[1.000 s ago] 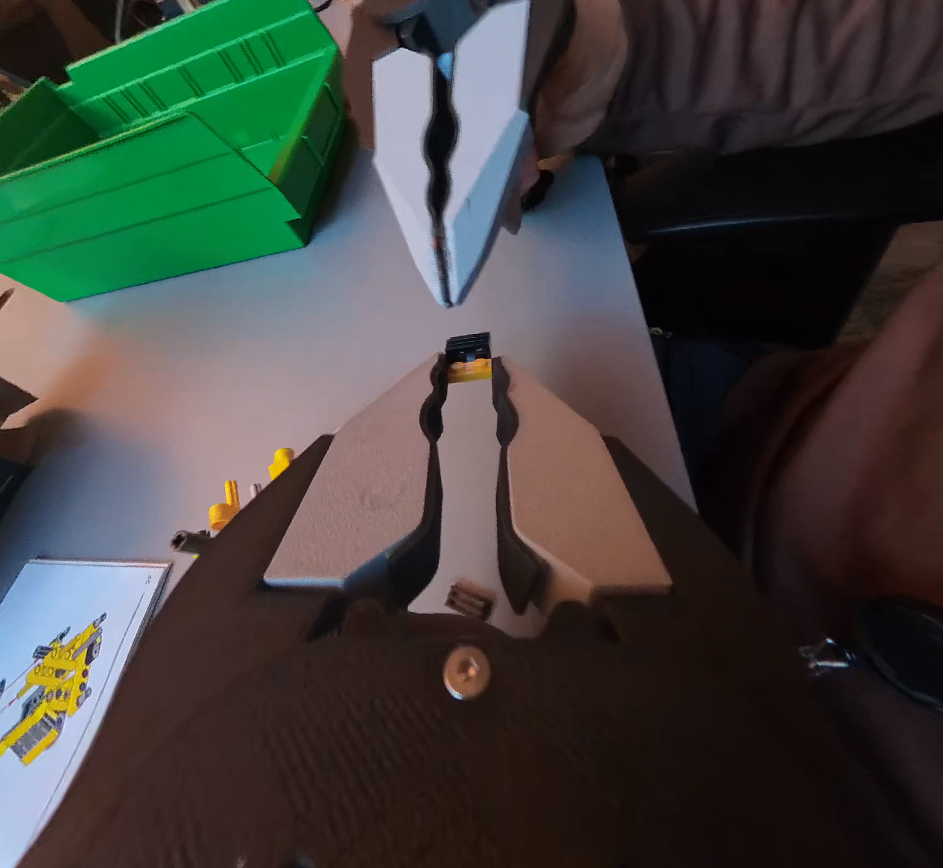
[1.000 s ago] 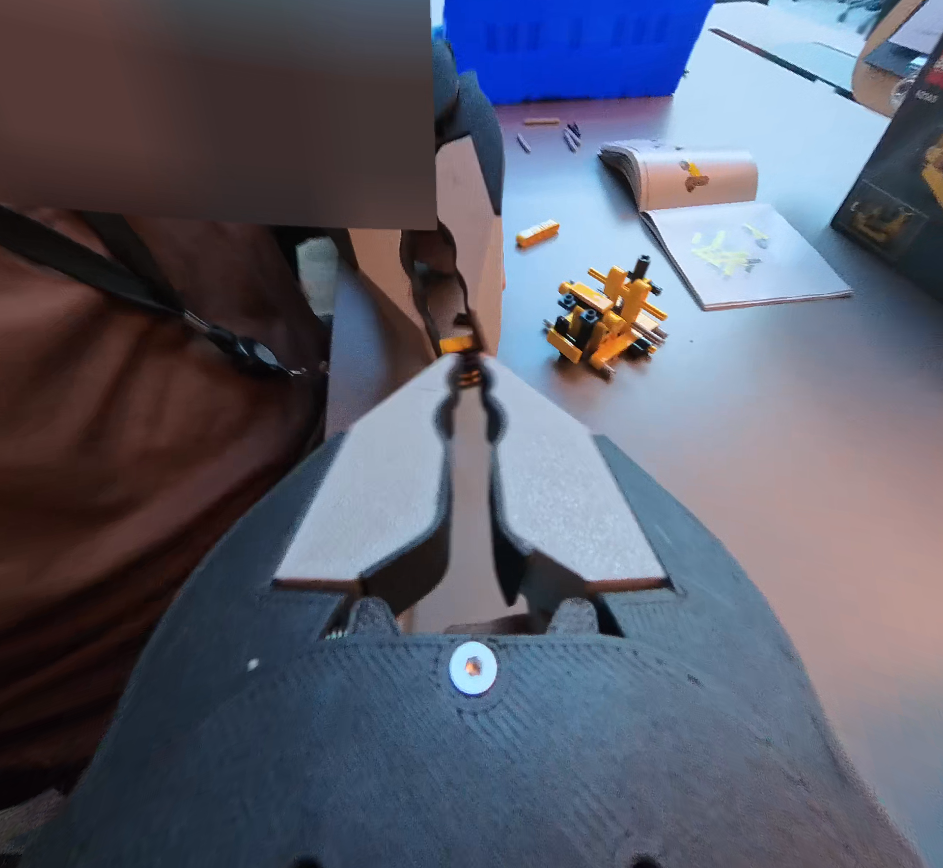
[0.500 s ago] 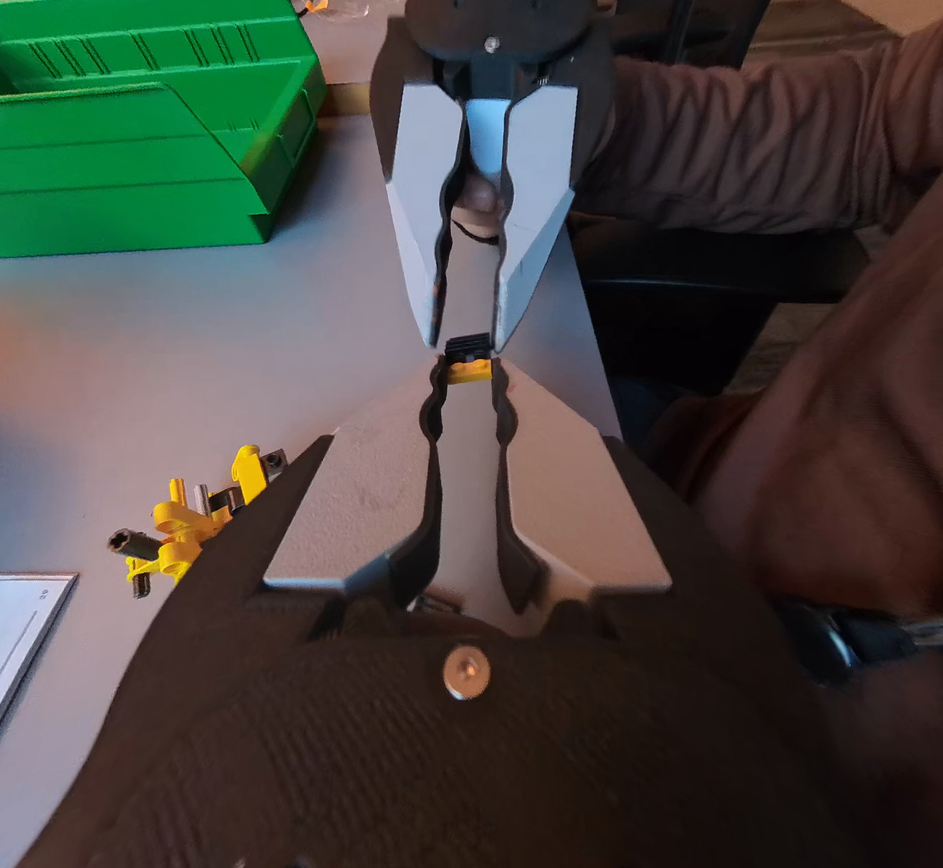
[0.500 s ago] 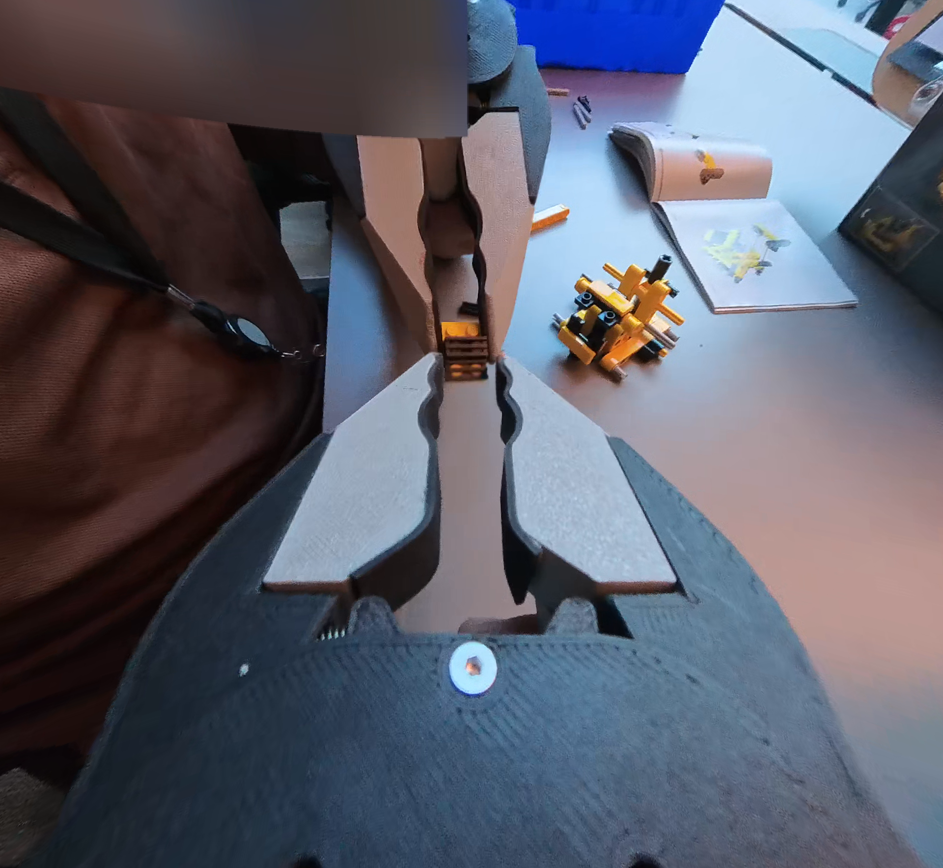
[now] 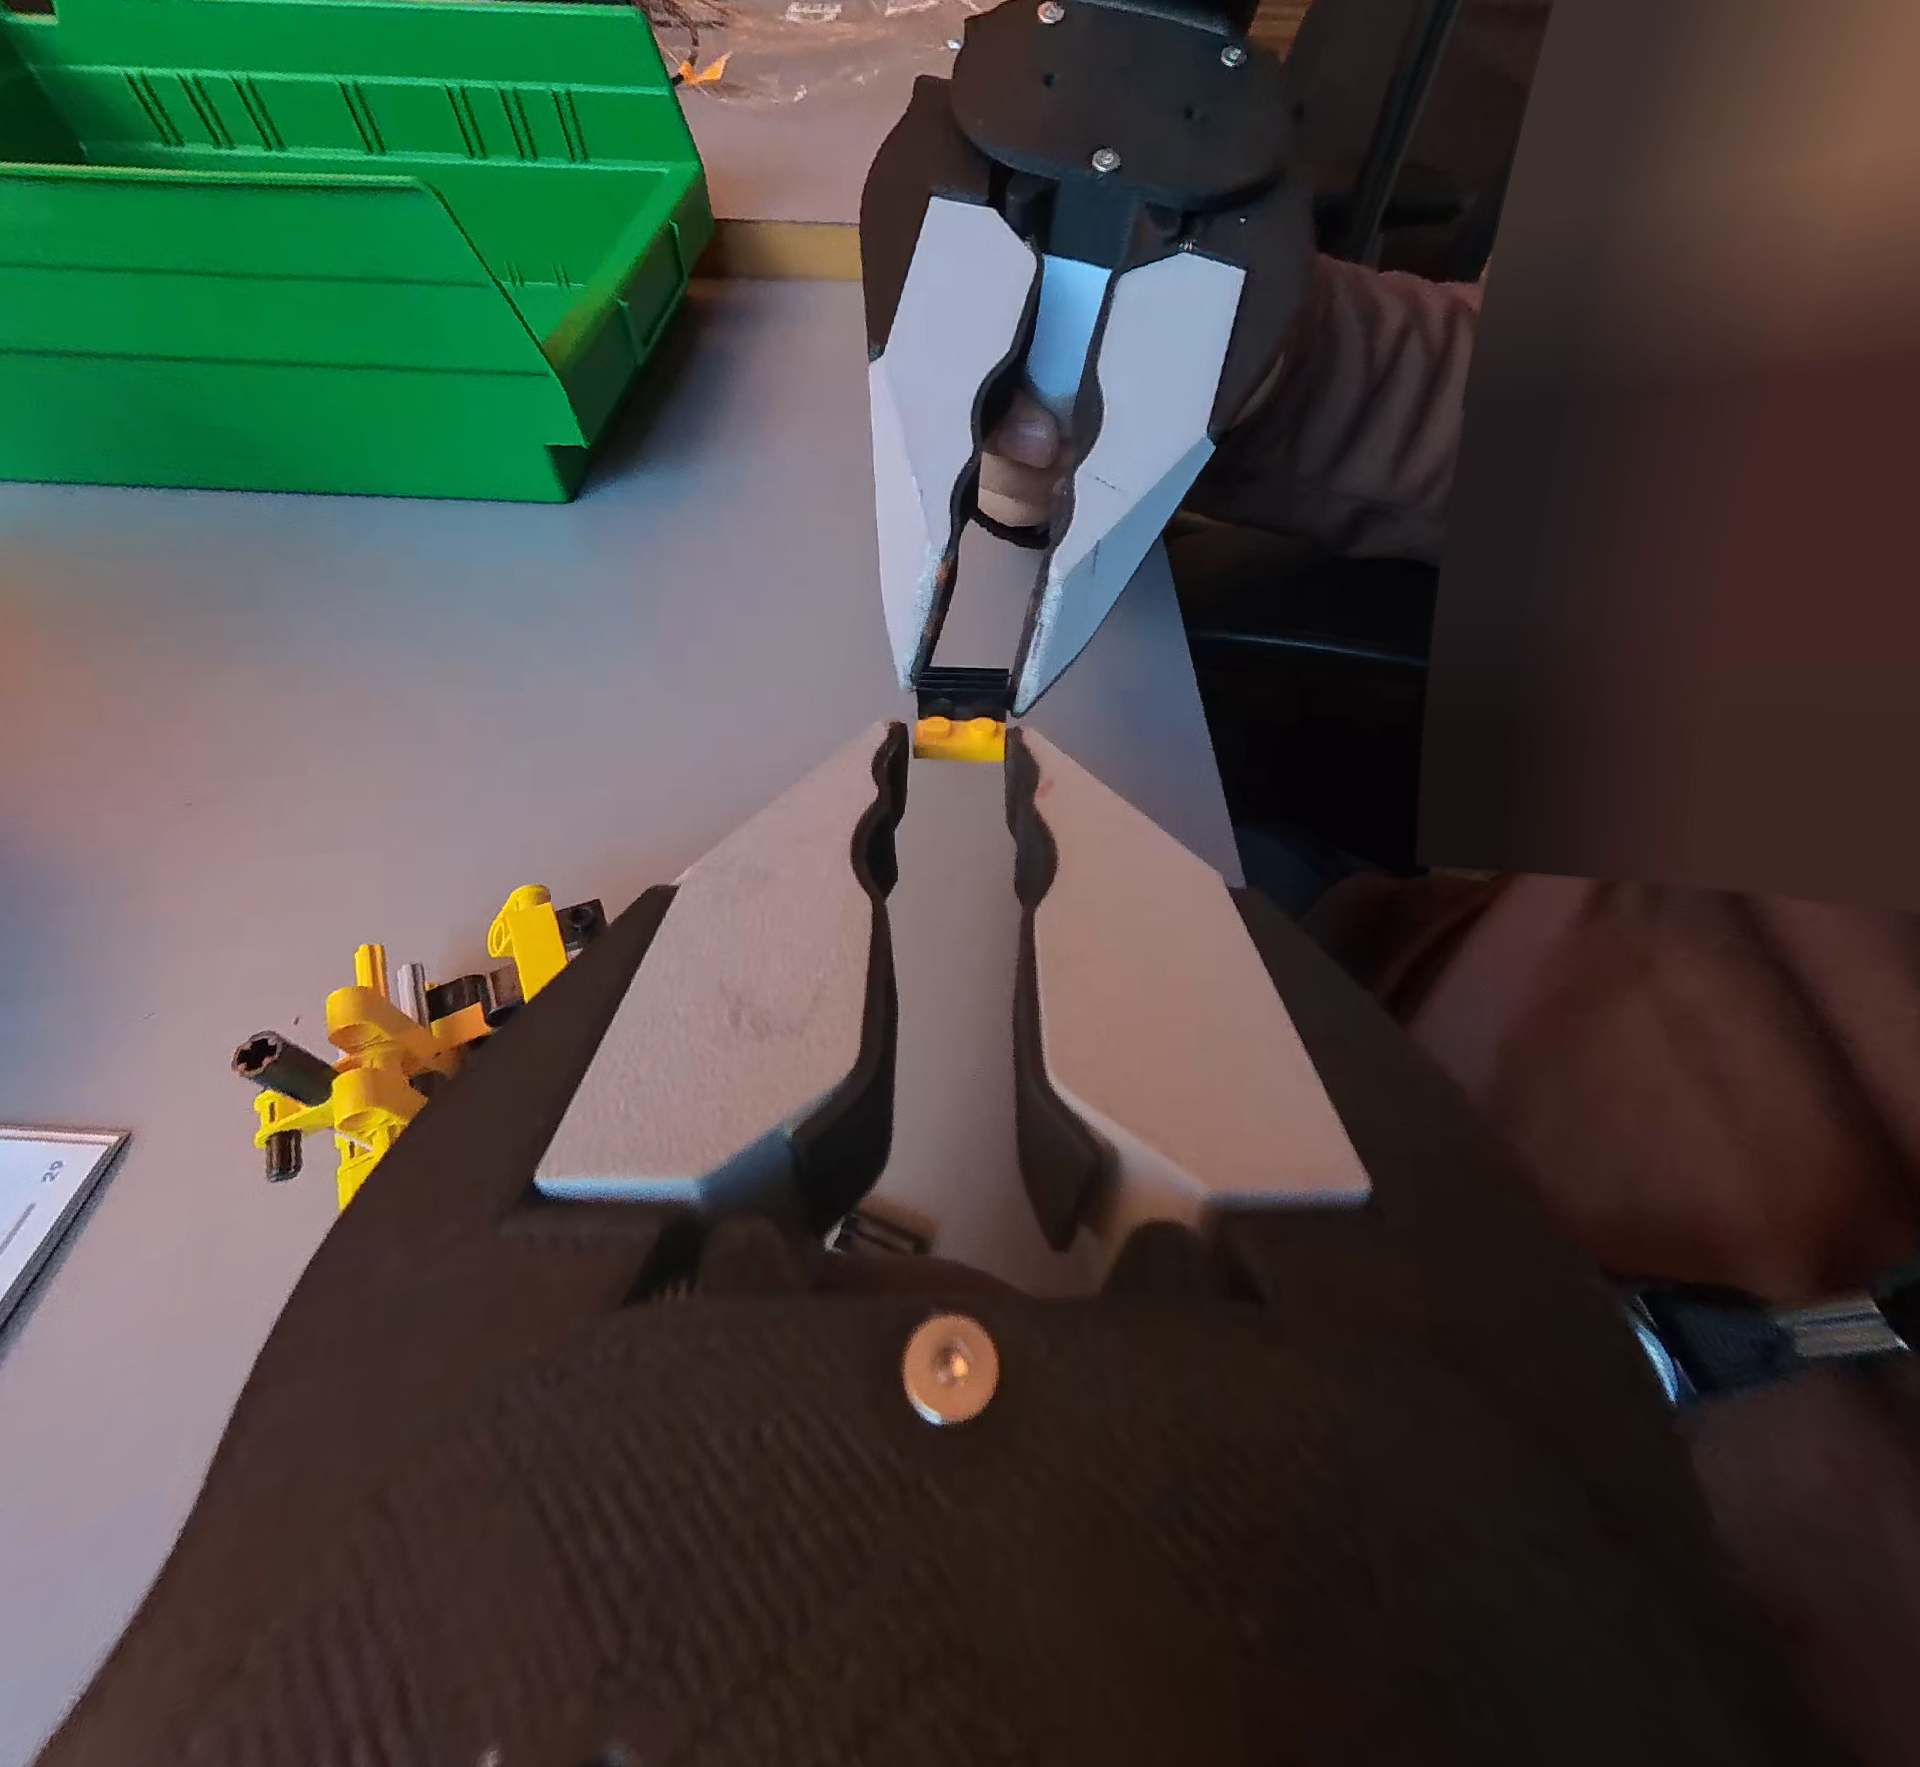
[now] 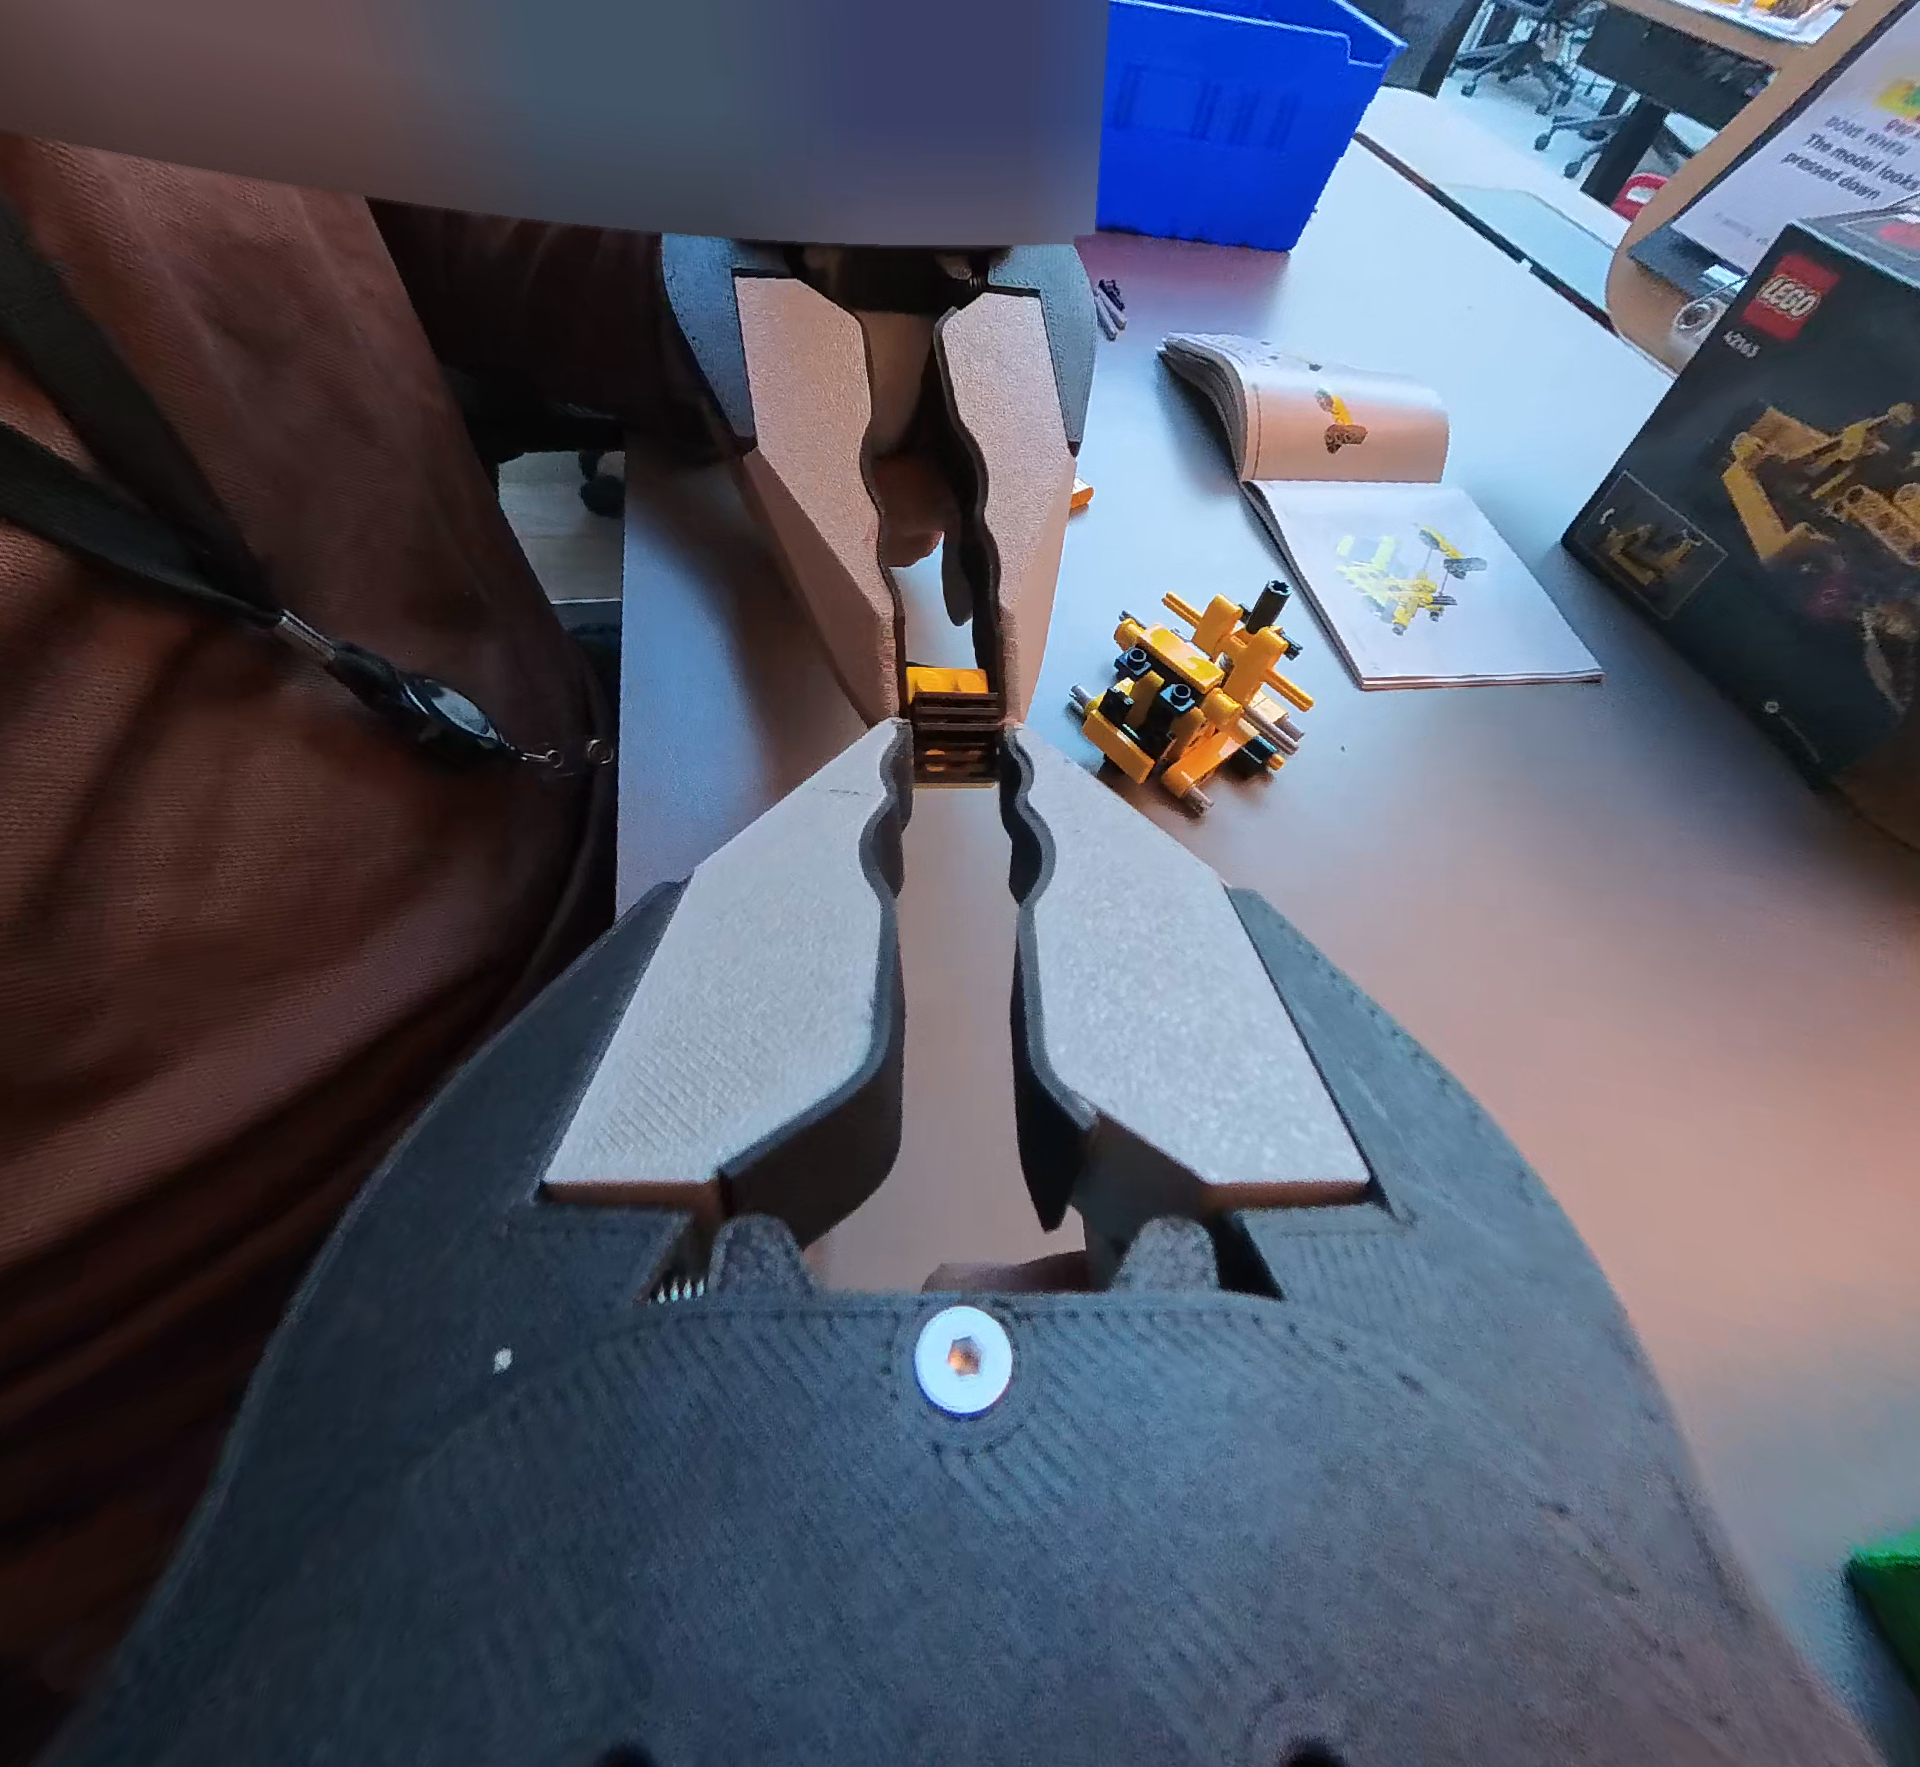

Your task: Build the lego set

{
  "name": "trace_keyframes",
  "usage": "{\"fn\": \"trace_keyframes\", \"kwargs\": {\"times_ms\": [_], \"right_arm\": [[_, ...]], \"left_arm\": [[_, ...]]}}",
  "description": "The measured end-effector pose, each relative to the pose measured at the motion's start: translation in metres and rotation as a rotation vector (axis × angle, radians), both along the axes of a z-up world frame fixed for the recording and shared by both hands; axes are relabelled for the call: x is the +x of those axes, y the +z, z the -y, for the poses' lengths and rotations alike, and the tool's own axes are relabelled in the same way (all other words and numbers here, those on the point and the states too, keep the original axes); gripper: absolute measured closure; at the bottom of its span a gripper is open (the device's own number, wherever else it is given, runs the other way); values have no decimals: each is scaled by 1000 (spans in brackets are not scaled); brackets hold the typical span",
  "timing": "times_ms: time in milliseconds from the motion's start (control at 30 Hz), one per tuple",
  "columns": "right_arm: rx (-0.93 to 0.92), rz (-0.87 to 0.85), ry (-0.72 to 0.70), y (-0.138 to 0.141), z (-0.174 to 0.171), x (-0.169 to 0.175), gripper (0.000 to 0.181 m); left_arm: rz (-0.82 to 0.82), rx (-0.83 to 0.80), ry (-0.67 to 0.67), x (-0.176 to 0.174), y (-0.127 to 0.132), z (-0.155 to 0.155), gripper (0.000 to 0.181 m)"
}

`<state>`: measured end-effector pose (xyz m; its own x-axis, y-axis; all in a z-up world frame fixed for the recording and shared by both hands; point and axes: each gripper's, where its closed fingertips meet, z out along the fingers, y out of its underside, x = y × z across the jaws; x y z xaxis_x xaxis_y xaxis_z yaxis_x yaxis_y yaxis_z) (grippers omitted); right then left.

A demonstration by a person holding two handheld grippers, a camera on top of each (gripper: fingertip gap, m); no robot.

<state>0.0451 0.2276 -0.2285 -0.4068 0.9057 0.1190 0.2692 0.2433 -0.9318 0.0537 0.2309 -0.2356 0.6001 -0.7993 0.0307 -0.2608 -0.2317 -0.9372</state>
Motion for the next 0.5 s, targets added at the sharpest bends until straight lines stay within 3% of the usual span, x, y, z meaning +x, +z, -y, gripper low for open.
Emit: {"fn": "trace_keyframes", "kwargs": {"times_ms": [267, 500], "right_arm": [[39, -1, 1, 1, 2, 1, 169], [-157, 32, 23, 5, 2, 0, 169]], "left_arm": [[10, 8, -24, 1, 2, 3, 168], [95, -87, -39, 0, 3, 3, 167]]}}
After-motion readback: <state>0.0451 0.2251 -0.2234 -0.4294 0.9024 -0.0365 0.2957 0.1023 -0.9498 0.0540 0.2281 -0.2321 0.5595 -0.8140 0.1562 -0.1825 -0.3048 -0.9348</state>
